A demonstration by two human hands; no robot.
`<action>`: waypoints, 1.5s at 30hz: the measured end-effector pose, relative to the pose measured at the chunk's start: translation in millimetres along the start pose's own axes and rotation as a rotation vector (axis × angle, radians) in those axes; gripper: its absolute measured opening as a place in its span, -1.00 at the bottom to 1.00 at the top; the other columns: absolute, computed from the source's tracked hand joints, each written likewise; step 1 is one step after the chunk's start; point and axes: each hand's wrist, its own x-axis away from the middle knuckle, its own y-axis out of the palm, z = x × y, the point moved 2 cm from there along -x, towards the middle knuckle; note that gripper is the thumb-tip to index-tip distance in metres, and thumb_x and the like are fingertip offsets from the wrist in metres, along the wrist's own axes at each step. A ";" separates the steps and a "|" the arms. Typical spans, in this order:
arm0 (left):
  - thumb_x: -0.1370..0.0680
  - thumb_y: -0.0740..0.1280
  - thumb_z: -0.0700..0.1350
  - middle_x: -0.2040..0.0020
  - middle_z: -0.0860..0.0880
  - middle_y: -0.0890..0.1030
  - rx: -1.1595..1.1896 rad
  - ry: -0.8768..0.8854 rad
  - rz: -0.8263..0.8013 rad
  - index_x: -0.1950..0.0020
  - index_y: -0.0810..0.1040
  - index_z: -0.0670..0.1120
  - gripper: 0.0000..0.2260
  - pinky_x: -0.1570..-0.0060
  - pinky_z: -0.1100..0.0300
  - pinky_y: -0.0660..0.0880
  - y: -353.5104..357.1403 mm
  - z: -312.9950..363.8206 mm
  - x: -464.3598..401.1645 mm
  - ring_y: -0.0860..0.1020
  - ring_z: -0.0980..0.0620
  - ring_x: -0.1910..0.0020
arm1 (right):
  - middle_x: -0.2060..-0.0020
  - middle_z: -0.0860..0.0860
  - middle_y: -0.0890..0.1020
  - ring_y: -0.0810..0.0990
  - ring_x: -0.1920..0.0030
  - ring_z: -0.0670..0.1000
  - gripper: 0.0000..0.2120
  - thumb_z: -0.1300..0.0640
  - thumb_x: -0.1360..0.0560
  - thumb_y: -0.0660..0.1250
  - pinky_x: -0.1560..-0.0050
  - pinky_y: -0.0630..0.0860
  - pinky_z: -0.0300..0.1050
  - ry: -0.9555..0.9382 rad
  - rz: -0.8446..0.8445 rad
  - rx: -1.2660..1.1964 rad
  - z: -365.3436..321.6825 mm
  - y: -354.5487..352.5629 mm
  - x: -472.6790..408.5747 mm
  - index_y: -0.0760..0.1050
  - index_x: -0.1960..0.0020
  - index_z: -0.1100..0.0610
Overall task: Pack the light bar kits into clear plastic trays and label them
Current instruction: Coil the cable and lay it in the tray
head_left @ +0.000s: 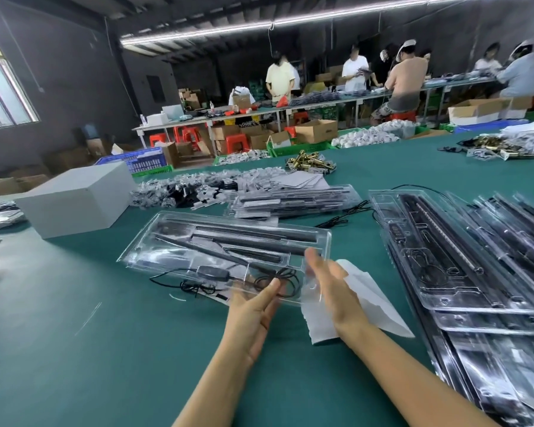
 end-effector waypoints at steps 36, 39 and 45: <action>-0.35 0.37 -0.30 0.03 -0.22 0.68 0.220 0.031 -0.001 0.02 0.50 -0.16 -0.77 0.12 0.12 0.64 -28.2 26.7 -13.5 0.68 -0.06 0.15 | -0.19 0.20 0.51 0.63 0.02 0.20 -0.34 0.09 -0.29 0.48 0.09 0.62 0.07 0.230 -0.133 -0.823 -11.7 -20.0 -14.3 0.32 -0.33 -0.01; -0.32 0.39 -0.28 0.08 -0.20 0.69 0.125 -0.087 -0.028 0.22 0.69 -0.22 -0.90 0.16 0.20 0.63 -18.2 9.9 -7.8 0.69 -0.05 0.14 | -0.27 0.27 0.48 0.67 0.08 0.25 -0.36 0.14 -0.41 0.44 0.20 0.66 0.07 0.346 -0.199 -0.736 -2.0 4.6 -6.8 0.24 -0.40 0.13; -0.34 0.42 -0.16 0.04 -0.16 0.67 0.170 -0.029 -0.049 0.02 0.56 -0.17 -0.76 -0.09 0.06 0.55 -21.7 20.7 -9.9 0.67 -0.07 0.03 | -0.04 0.26 0.65 0.66 0.19 0.19 -0.85 0.19 -0.52 0.33 0.19 0.66 0.00 0.305 -0.205 -0.780 -3.7 6.4 -11.3 0.50 -0.01 0.28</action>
